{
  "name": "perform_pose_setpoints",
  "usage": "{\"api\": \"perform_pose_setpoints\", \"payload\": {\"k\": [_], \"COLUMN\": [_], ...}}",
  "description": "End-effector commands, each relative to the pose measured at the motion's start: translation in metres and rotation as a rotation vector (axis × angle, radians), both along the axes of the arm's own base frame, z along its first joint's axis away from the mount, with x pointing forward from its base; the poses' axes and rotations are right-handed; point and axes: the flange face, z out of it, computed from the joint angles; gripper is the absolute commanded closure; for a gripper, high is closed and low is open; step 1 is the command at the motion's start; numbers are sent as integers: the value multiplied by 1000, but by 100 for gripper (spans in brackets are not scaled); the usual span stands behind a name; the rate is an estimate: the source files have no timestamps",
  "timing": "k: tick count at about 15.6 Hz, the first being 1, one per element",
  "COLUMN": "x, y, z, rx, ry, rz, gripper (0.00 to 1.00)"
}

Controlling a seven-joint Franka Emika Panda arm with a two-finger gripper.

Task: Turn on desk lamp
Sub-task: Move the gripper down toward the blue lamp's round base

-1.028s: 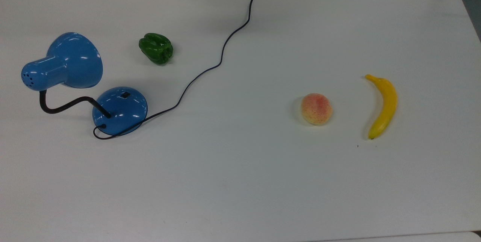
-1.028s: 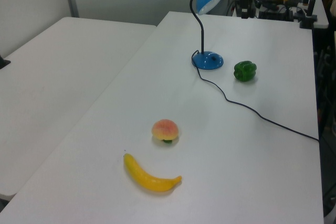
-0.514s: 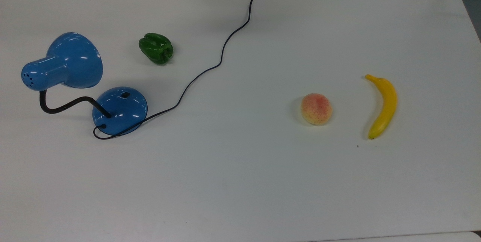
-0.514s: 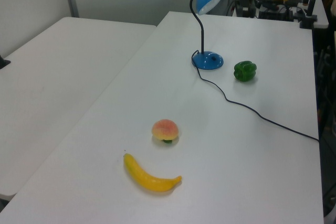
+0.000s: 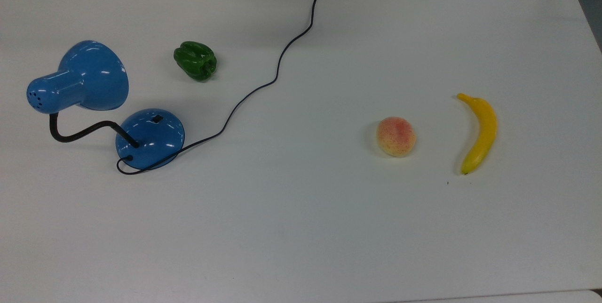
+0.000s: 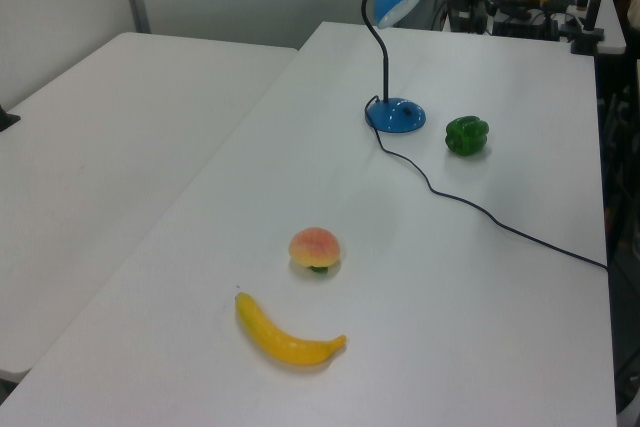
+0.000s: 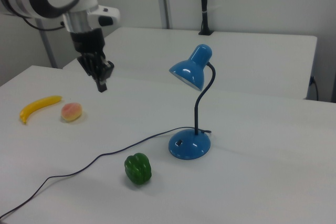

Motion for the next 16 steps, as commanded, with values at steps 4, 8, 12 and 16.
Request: {"api": "perform_pose_setpoints", "payload": {"k": [4, 8, 12, 16], "x": [7, 10, 26, 41], "y": [-29, -39, -59, -92], "z": [-84, -134, -170, -197], "rx": [3, -2, -12, -19], "ry": [-99, -166, -204, -293], "rz": [-126, -178, -201, -264], "gripper": [100, 100, 100, 100]}}
